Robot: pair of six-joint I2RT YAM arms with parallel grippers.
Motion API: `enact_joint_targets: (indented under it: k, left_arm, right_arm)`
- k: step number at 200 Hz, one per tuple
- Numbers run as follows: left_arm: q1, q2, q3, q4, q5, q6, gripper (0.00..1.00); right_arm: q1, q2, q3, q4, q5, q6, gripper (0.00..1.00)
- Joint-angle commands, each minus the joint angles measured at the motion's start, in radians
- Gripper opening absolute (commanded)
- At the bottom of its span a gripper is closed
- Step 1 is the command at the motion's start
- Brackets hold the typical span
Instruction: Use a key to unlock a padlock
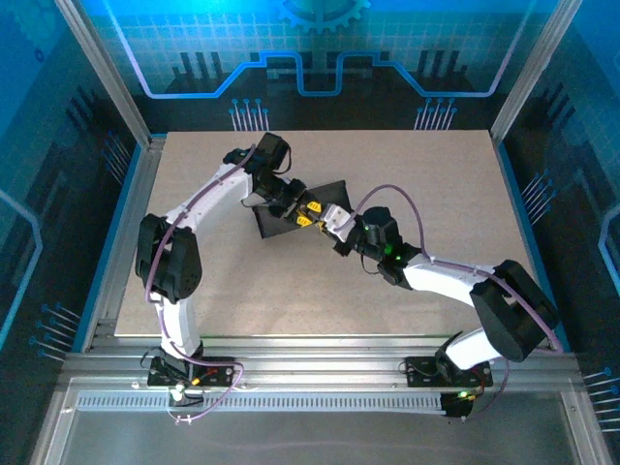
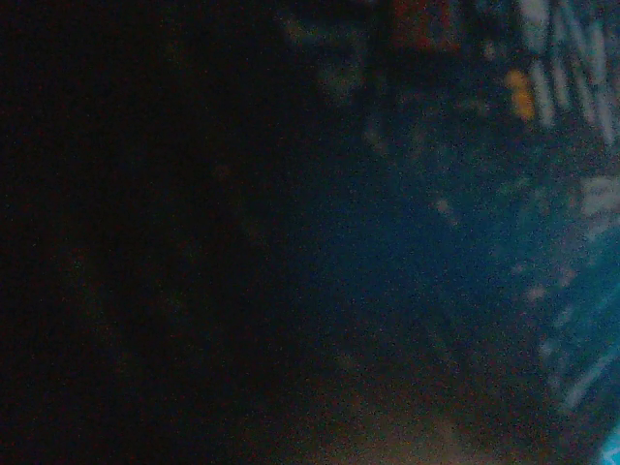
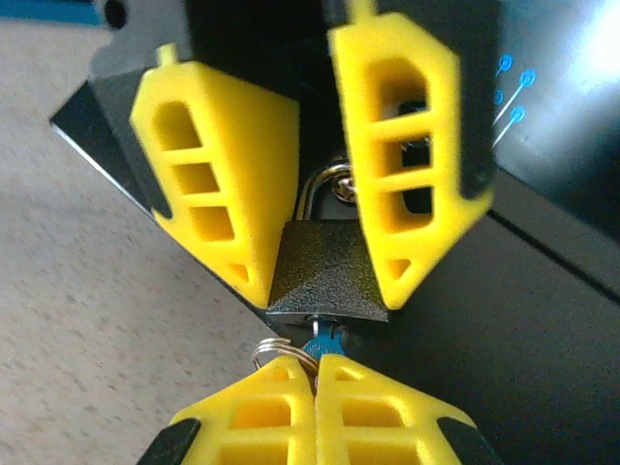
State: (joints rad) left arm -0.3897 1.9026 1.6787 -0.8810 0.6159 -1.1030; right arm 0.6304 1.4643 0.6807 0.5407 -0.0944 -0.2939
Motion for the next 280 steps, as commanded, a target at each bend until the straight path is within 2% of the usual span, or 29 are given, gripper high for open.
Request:
enact_joint_targets:
  k: [1,56,73,90,113,123,130,150,167,176,192,212,235,252,280]
  left_arm:
    - [-0.013,-0.052,-0.028,0.08,0.065,-0.014,0.0]
    - [-0.041,-0.053,-0.079,0.166,0.048,-0.041,0.0]
    - [-0.048,-0.051,-0.095,0.193,0.053,-0.053,0.0]
    - [-0.048,-0.053,-0.108,0.214,0.058,-0.064,0.0]
    - [-0.037,-0.056,-0.1,0.192,0.048,-0.045,0.0]
    - [-0.035,-0.056,-0.099,0.183,0.048,-0.037,0.0]
    - [-0.032,-0.056,-0.097,0.174,0.052,-0.033,0.0]
    - [-0.034,-0.054,-0.088,0.145,0.059,-0.014,0.0]
    - [-0.034,-0.05,-0.076,0.116,0.07,0.001,0.0]
    - [-0.034,-0.048,-0.072,0.105,0.077,0.007,0.0]
    - [-0.033,-0.044,-0.061,0.081,0.085,0.021,0.0]
    - [-0.034,-0.044,-0.053,0.064,0.084,0.029,0.0]
    - [-0.033,-0.041,-0.036,0.038,0.088,0.042,0.0]
    - [-0.035,-0.031,-0.014,0.003,0.092,0.065,0.0]
    - [-0.033,-0.022,-0.001,-0.031,0.094,0.073,0.0]
  right_arm:
    - [-0.011,0.011,0.003,0.098,-0.115,0.357,0.0]
    - [-0.038,0.063,-0.055,0.242,-0.155,1.041,0.0]
    - [-0.037,0.083,-0.066,0.306,-0.167,1.141,0.0]
    - [-0.038,0.077,-0.054,0.276,-0.174,1.122,0.0]
    - [-0.074,-0.025,-0.064,0.13,-0.148,1.007,0.02]
    - [-0.094,-0.087,-0.058,0.037,-0.143,0.916,0.07]
    - [-0.105,-0.132,-0.048,-0.046,-0.136,0.845,0.16]
    - [-0.114,-0.217,-0.012,-0.222,-0.148,0.558,0.29]
    - [-0.112,-0.235,-0.007,-0.293,-0.17,0.295,0.33]
    - [-0.107,-0.234,-0.026,-0.277,-0.17,0.17,0.34]
    - [-0.094,-0.21,-0.08,-0.135,-0.137,-0.025,0.36]
    - [-0.087,-0.159,-0.118,0.019,-0.083,-0.145,0.37]
    - [-0.022,-0.077,-0.121,0.116,0.056,-0.327,0.38]
    - [0.005,-0.025,-0.118,0.173,0.115,-0.409,0.38]
    - [0.018,0.005,-0.114,0.225,0.146,-0.444,0.37]
